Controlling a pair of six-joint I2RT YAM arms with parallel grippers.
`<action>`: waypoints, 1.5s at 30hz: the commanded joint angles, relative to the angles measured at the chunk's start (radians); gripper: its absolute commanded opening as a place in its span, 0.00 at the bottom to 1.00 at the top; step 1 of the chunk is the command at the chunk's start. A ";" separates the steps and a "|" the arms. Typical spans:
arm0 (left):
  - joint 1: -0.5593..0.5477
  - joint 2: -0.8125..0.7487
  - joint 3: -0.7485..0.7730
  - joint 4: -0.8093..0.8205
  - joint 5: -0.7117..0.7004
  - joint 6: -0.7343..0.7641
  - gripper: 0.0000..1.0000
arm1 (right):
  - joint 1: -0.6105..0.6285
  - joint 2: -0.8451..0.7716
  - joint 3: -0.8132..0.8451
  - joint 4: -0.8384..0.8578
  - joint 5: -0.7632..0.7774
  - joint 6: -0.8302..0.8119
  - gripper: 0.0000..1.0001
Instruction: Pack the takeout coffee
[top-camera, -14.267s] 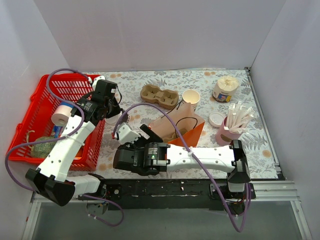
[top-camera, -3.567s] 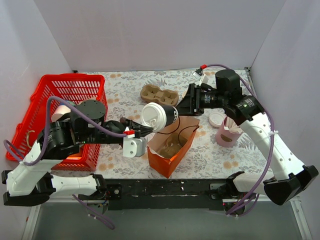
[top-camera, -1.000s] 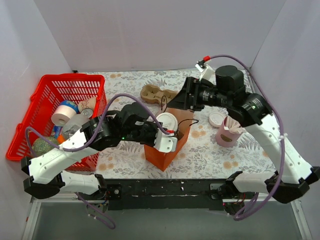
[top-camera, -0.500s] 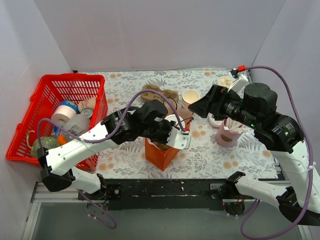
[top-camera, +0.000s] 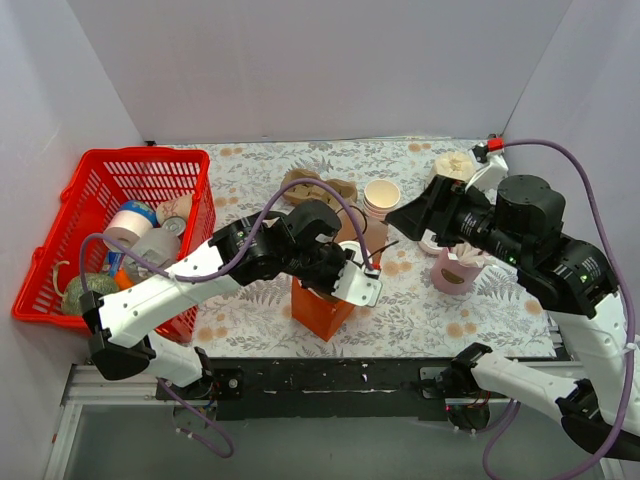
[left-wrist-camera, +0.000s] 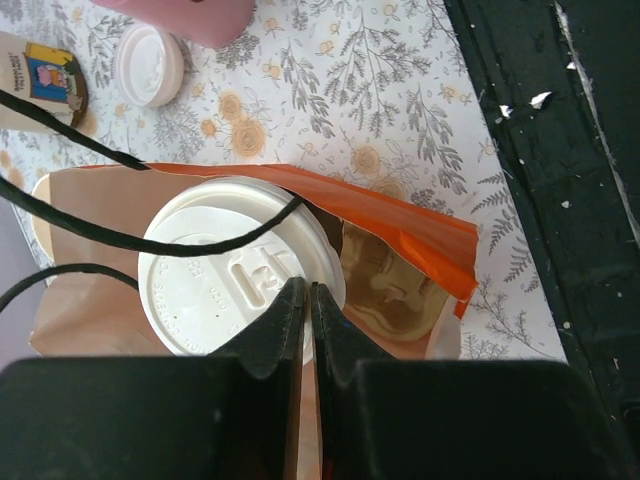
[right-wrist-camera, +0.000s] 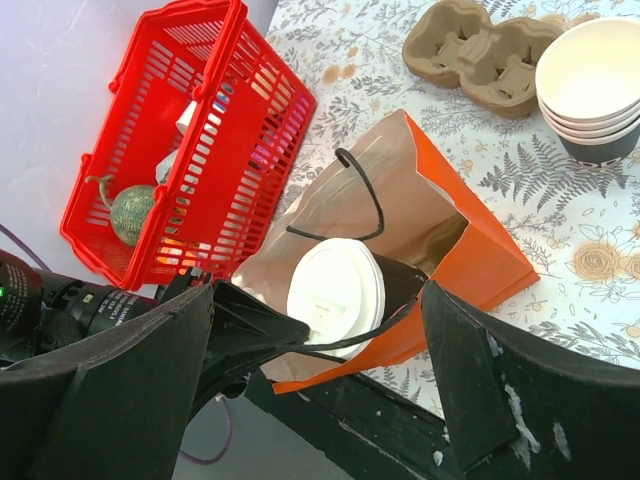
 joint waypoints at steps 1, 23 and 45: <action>-0.004 -0.022 0.034 -0.048 0.057 0.032 0.00 | -0.001 0.041 -0.002 0.037 -0.051 -0.054 0.93; -0.004 -0.036 0.010 -0.028 0.033 0.038 0.00 | -0.070 0.304 0.033 0.149 -0.274 -0.109 0.01; -0.004 -0.010 0.004 0.053 0.001 -0.003 0.00 | -0.071 0.333 -0.087 0.365 -0.451 0.043 0.01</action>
